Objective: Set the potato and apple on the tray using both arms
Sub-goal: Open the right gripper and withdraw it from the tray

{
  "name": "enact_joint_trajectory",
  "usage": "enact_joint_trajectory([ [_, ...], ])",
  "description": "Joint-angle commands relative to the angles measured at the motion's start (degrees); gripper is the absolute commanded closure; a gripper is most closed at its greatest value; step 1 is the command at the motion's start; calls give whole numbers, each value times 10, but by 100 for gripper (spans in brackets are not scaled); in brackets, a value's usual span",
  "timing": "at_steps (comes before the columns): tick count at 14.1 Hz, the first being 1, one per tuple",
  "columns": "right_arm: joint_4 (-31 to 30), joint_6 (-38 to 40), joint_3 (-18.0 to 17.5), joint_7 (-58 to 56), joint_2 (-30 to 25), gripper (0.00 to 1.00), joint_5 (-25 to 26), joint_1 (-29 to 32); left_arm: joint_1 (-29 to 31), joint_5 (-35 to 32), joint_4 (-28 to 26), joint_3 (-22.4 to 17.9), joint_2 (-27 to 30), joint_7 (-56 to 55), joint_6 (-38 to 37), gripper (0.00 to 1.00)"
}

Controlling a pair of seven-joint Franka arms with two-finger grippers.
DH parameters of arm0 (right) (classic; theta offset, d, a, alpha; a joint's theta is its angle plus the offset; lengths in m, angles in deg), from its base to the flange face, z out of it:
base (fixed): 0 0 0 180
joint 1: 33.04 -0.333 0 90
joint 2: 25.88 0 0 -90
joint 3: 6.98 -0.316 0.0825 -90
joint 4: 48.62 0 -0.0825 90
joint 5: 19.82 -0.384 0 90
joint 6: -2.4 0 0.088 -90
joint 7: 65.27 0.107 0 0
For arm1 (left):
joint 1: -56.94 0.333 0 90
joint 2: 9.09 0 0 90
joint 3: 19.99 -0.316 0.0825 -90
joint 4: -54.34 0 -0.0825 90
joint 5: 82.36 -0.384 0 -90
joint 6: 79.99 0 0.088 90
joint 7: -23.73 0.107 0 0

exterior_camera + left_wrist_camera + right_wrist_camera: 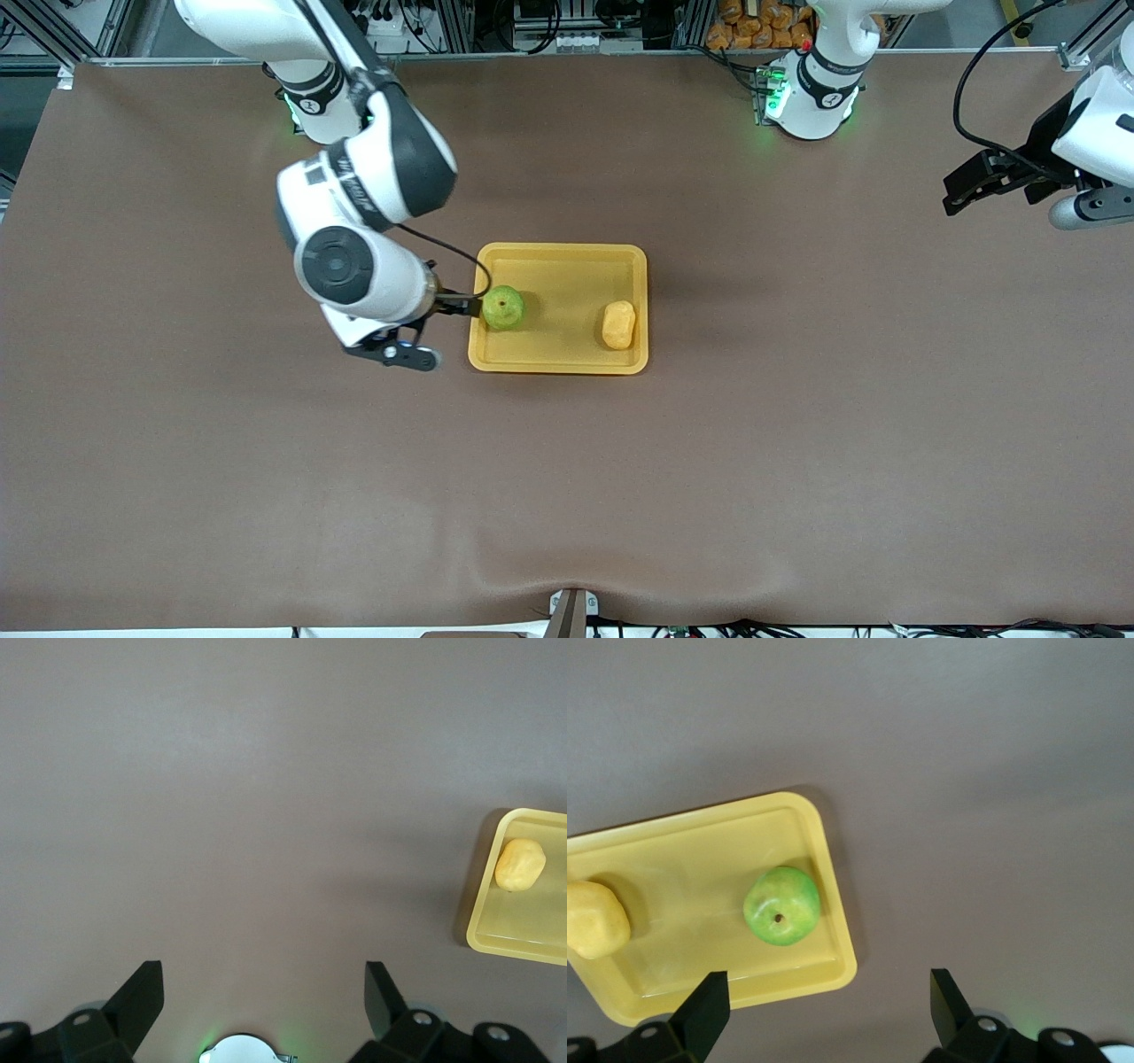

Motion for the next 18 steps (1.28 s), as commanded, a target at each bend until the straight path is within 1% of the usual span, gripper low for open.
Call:
enact_joint_trajectory([
  [1, 46, 49, -8, -3, 4, 0, -8, 30, 5, 10, -32, 3, 36, -3, -4, 0],
  [5, 108, 116, -4, -4, 3, 0, 0, 68, 5, 13, -31, 3, 39, 18, -13, 0],
  [6, 118, 126, -4, -4, 3, 0, 1, 79, 6, 19, -31, 2, 39, 41, -16, 0],
  [7, 119, 126, -7, -12, 1, 0, 0, 99, 6, 21, -30, 1, 39, 59, -17, 0],
  [8, 119, 126, -12, -32, -13, 0, 0, 122, 5, 21, -30, 2, 40, 60, -21, 0],
  [12, 113, 132, -10, -84, -61, 0, 0, 183, 5, 22, -31, 5, 45, 68, -28, 0],
  [15, 113, 153, -11, -132, -88, 0, 16, 212, 5, 22, -32, 5, 49, 75, -28, 0],
  [18, 111, 166, -16, -207, -113, 0, 17, 252, 5, 22, -30, 4, 52, 75, -30, 0],
])
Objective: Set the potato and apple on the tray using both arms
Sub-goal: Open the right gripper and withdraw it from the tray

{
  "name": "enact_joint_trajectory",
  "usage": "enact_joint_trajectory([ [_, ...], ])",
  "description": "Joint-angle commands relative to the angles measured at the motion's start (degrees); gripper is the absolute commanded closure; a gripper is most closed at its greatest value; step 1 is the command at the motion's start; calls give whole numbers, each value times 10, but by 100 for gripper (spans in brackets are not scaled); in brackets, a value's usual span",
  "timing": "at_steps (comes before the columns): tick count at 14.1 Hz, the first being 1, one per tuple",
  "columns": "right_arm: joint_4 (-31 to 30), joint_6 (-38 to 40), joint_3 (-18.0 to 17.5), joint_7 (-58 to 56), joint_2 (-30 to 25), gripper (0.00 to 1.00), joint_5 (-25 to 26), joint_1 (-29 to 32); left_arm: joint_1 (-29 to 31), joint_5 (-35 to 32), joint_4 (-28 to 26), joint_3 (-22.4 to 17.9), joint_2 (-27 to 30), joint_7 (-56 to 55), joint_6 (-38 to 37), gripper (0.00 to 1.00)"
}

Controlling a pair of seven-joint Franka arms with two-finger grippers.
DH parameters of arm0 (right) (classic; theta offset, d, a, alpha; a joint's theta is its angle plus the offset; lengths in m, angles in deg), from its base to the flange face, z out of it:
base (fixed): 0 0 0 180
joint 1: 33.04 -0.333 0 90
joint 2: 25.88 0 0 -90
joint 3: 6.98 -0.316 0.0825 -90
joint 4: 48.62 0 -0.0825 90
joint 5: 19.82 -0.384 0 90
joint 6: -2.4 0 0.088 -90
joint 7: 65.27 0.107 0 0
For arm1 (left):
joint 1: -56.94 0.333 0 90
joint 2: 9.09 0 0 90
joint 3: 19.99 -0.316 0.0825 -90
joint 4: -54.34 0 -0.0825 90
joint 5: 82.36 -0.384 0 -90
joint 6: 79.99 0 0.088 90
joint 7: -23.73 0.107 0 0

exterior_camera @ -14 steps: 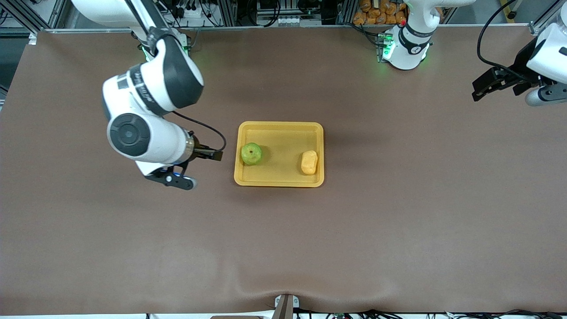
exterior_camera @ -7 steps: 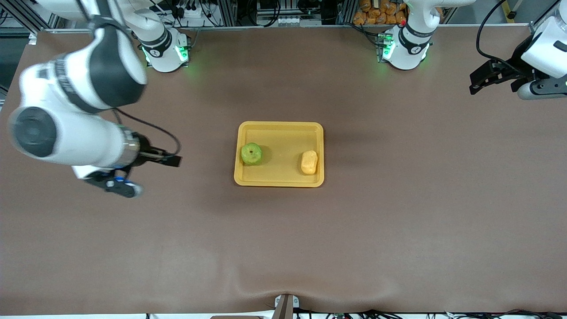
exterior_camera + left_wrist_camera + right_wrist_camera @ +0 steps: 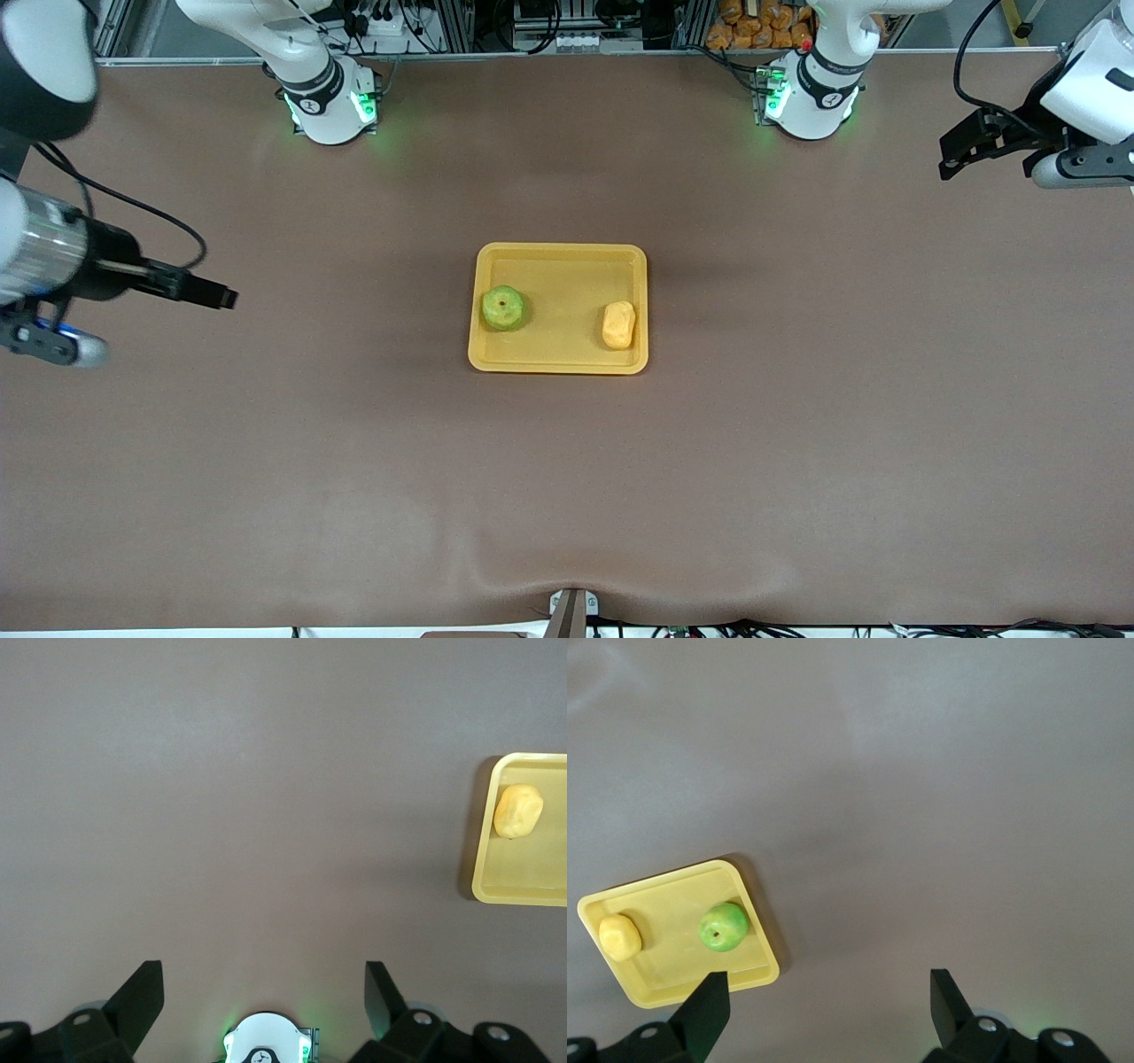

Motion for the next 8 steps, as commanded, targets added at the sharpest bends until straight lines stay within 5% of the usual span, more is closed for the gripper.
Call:
enact_joint_trajectory([
  [1, -12, 19, -16, -71, -32, 0, 10, 42, 5, 10, -8, 1, 16, 10, -6, 0],
  [8, -115, -9, -18, -190, -146, 0, 73, 73, 5, 10, -11, 0, 18, 10, -8, 0],
])
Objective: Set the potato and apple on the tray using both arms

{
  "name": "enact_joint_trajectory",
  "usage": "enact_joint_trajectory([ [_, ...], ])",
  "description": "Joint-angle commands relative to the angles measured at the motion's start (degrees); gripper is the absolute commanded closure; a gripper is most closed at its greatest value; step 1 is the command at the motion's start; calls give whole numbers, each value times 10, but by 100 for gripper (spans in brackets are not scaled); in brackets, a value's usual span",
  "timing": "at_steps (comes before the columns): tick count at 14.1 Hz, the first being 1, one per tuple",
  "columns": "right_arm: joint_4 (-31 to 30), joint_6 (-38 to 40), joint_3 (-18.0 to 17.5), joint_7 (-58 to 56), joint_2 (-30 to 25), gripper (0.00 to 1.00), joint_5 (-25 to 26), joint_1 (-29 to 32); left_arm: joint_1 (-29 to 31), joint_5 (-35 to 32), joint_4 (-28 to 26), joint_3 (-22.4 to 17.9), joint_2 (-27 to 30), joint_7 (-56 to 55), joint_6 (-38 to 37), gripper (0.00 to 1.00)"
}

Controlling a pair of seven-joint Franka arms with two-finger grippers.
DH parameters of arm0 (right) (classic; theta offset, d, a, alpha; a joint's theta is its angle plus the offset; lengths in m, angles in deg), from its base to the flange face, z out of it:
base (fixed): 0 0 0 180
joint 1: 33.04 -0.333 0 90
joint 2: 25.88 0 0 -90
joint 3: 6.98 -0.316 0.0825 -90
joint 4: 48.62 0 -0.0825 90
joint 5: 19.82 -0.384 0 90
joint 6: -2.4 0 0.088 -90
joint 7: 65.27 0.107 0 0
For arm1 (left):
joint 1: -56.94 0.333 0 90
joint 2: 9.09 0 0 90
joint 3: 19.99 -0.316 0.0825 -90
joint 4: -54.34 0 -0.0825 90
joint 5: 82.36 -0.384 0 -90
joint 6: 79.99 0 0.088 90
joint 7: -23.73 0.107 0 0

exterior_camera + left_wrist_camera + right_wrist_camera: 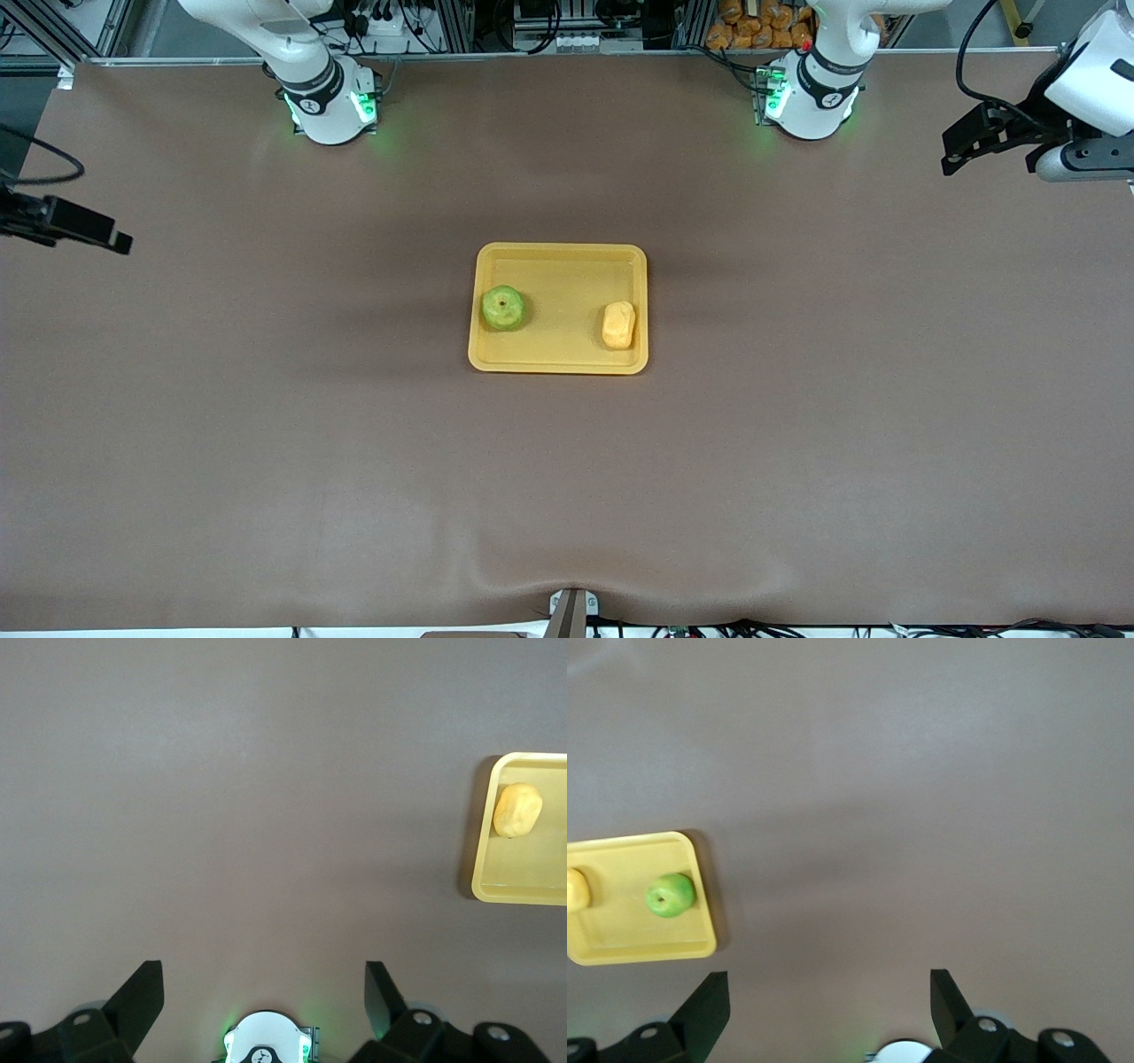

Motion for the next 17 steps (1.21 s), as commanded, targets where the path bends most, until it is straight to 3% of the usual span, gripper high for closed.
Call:
enact_joint_trajectory([
  [1, -97, -42, -16, -42, -75, 0, 26, 19, 5, 10, -10, 1, 15, 10, -5, 0],
  [5, -238, -128, -16, -81, -168, 0, 32, 32, 5, 10, -11, 1, 19, 11, -2, 0],
  [9, -216, -130, -19, -148, -161, 0, 66, 34, 7, 10, -7, -1, 19, 12, 4, 0],
  [17, -210, -131, -24, -143, -157, 0, 54, 36, 8, 11, -5, -2, 14, 13, 2, 0],
])
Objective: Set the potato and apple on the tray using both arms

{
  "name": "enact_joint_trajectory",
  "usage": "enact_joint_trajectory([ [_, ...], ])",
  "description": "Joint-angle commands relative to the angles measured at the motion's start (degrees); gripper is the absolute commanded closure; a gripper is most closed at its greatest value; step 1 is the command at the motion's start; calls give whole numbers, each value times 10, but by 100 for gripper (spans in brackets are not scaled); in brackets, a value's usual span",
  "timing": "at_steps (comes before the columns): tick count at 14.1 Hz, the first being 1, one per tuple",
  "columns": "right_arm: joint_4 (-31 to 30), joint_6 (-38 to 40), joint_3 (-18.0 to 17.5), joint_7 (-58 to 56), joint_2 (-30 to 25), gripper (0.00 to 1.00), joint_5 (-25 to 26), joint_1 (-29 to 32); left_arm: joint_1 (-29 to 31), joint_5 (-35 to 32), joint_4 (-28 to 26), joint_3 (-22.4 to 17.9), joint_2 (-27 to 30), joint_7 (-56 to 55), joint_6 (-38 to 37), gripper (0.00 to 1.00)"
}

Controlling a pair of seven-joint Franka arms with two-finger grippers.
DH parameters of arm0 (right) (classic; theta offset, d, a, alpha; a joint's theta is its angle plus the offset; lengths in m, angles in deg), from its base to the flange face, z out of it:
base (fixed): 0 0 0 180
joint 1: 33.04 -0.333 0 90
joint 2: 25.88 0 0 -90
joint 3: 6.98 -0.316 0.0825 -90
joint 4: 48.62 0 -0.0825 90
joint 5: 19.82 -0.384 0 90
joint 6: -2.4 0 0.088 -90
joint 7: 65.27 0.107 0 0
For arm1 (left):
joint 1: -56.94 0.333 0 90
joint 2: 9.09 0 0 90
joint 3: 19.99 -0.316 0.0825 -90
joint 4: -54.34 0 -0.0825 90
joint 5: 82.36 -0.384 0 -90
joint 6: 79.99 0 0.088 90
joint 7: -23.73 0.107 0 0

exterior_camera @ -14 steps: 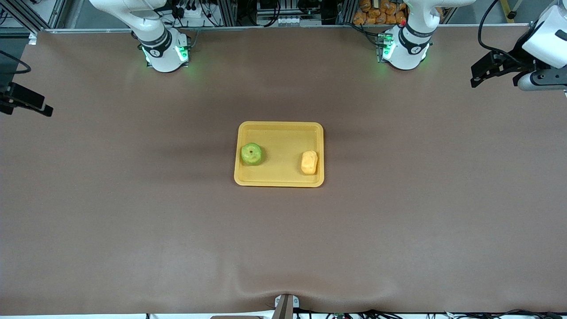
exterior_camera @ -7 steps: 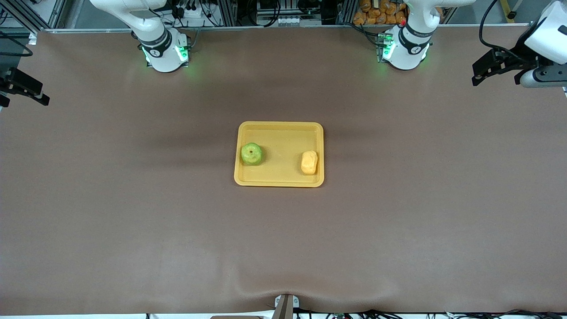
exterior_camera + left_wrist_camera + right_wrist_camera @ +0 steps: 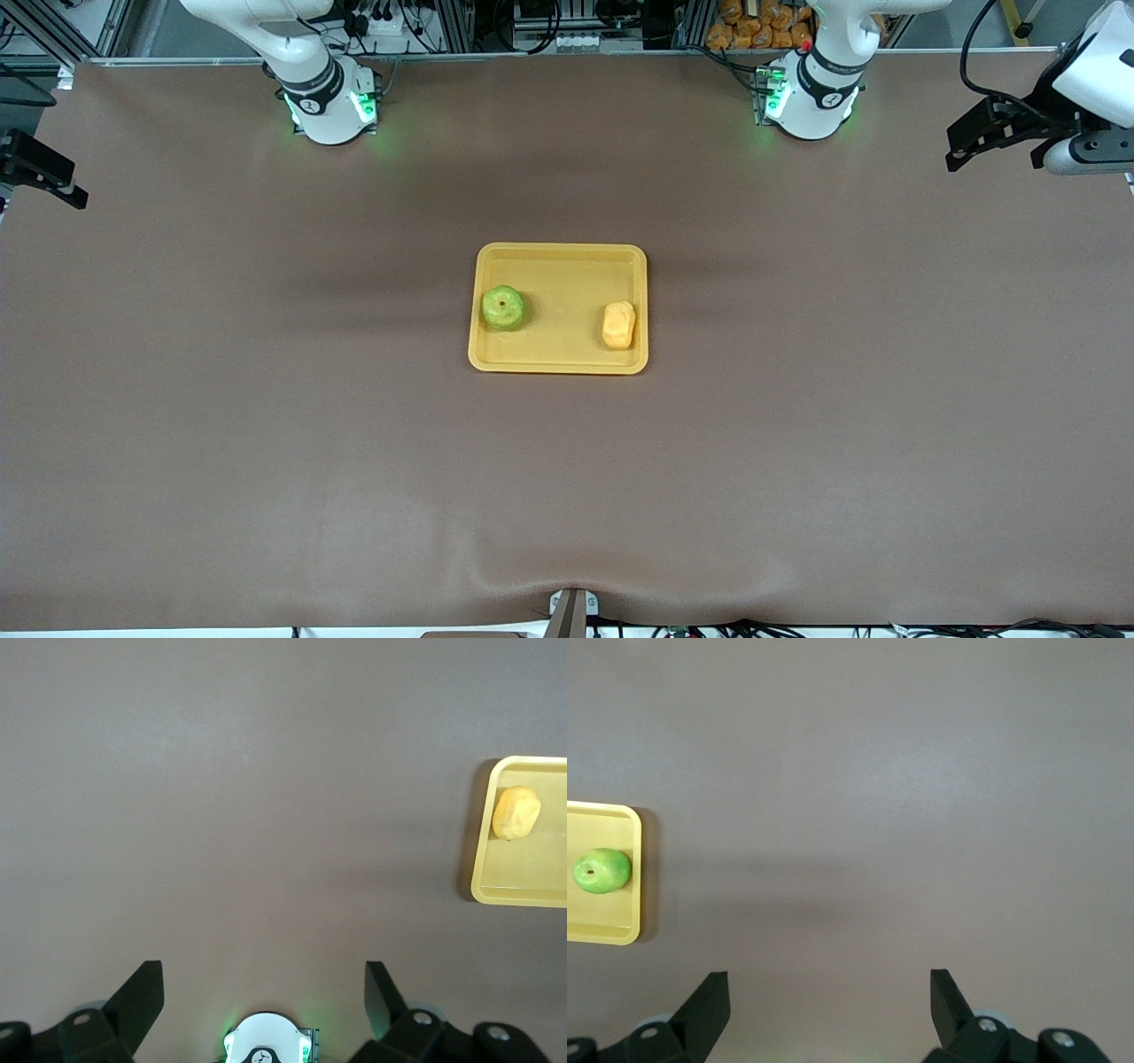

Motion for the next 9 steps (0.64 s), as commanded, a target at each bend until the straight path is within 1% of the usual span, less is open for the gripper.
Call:
enact_joint_trajectory([
  [1, -1, -2, -11, -6, -7, 0, -1, 3, 6, 11, -4, 0, 8, 13, 1, 0],
  [6, -1, 5, -11, -8, -7, 0, 1, 1, 6, 20, -2, 0, 5, 12, 1, 0],
  [9, -2, 5, -11, -8, -7, 0, 8, -4, 7, 20, 10, -1, -3, 8, 1, 0],
])
